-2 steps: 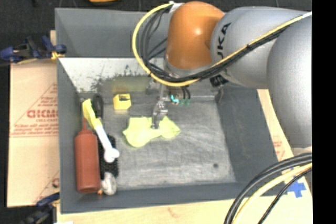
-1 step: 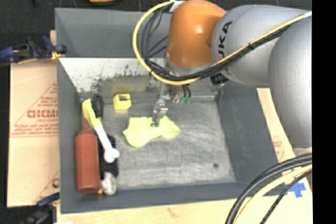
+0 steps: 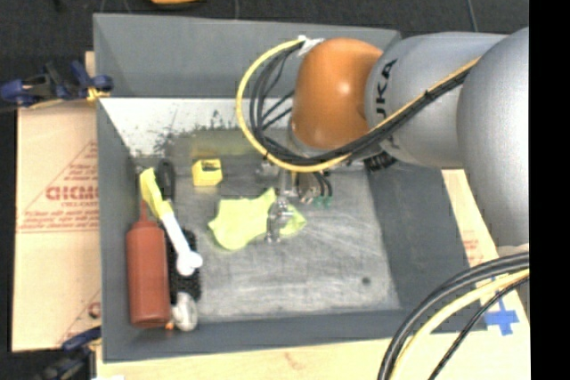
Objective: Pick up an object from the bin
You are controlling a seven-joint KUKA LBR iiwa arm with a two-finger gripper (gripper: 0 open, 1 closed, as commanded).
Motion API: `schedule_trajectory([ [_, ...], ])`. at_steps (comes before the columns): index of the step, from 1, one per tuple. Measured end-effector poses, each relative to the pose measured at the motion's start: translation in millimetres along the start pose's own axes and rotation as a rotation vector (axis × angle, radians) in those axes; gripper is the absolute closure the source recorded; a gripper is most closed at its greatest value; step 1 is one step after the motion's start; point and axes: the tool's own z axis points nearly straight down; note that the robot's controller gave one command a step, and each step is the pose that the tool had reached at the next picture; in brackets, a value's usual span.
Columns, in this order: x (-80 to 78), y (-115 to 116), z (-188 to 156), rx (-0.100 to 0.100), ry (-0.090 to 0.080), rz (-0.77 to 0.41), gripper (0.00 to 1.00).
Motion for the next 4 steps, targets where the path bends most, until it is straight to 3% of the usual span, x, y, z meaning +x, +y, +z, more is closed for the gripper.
schedule_trajectory([
  [1, 6.9, -0.6, -3.9, -0.002, 0.003, 0.031, 0.0],
  [2, 0.3, -13.8, -16.3, -0.002, -0.001, 0.173, 0.0],
  [3, 5.2, -4.9, 41.6, 0.001, -0.004, -0.059, 0.0],
  [4, 3.9, -12.7, 54.8, -0.005, -0.002, 0.18, 1.0],
])
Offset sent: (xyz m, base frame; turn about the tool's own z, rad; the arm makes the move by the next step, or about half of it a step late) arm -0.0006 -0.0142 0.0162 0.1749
